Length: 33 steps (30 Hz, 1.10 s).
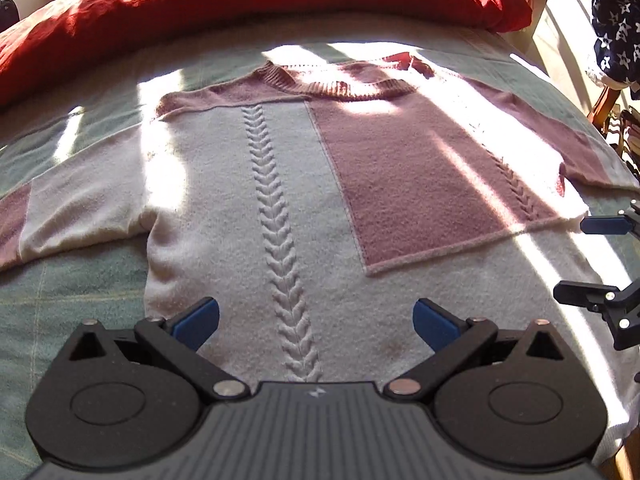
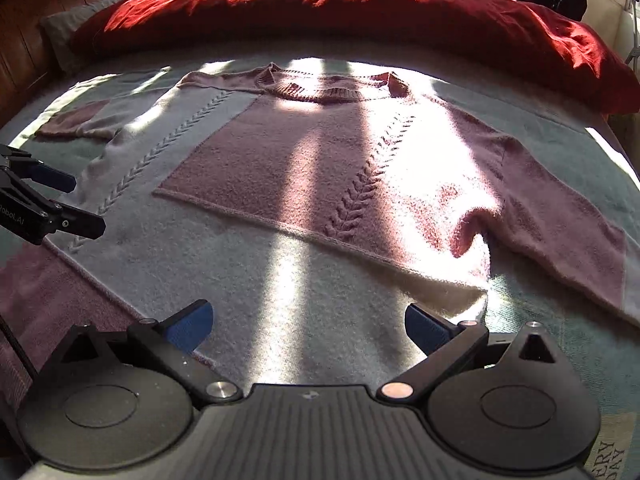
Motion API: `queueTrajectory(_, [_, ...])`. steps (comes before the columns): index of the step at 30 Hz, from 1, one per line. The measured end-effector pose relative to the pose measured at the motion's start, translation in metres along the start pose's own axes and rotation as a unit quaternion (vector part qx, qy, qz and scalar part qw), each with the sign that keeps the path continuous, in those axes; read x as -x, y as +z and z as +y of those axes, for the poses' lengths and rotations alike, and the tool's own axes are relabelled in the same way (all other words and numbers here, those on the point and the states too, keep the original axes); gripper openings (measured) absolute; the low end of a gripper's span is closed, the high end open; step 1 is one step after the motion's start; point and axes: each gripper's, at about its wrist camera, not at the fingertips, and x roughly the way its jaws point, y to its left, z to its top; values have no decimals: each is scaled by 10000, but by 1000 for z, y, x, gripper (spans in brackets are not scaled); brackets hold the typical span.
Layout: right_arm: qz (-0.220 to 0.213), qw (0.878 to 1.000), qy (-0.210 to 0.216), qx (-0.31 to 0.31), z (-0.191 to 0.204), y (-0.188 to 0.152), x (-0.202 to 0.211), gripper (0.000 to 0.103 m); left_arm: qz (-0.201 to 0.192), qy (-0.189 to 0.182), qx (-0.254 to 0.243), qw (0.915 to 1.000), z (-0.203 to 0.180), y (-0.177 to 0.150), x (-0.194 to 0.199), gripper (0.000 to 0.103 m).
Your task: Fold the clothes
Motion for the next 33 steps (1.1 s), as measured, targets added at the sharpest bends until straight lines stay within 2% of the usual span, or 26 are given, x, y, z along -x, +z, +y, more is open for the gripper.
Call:
queueTrajectory(3, [-79, 9999, 113, -76, -7, 22, -22, 103, -43, -215, 389, 9990, 9, 28, -21, 102])
queueTrajectory(6, [39, 9990, 376, -243, -11, 27, -35, 103, 25, -379, 587, 9976, 12, 32, -35, 102])
queueTrajectory(10, [55, 9997, -196, -168, -40, 9, -41, 103, 145, -47, 378, 9992, 16, 22, -52, 102])
queueTrajectory(13, [46, 9994, -152, -311, -65, 10, -35, 103, 60, -23, 274, 9996, 17, 25, -49, 102])
queueTrajectory(15, [-60, 9994, -184, -271, -60, 18, -27, 103, -30, -59, 229, 9997, 16, 30, -44, 102])
queueTrajectory(18, [-291, 9994, 22, -157, -43, 31, -21, 103, -183, -74, 104, 9997, 13, 39, -40, 102])
queueTrajectory(22, [-327, 9993, 109, -112, -25, 45, -41, 103, -77, -37, 77, 9999, 16, 49, -51, 102])
queueTrajectory(23, [-291, 9994, 66, -162, -27, 47, -48, 103, -53, 9, 88, 9999, 19, 49, -54, 102])
queueTrajectory(26, [-182, 9976, -535, -411, -45, 49, -59, 103, 250, 341, 269, 9987, 35, 45, -65, 102])
queueTrajectory(30, [-267, 9968, -364, -658, -55, 49, -46, 103, 29, 129, 606, 9981, 49, 41, -51, 102])
queueTrajectory(33, [-395, 9980, -167, -460, -42, 60, -41, 103, -185, 75, 617, 9979, 47, 44, -45, 102])
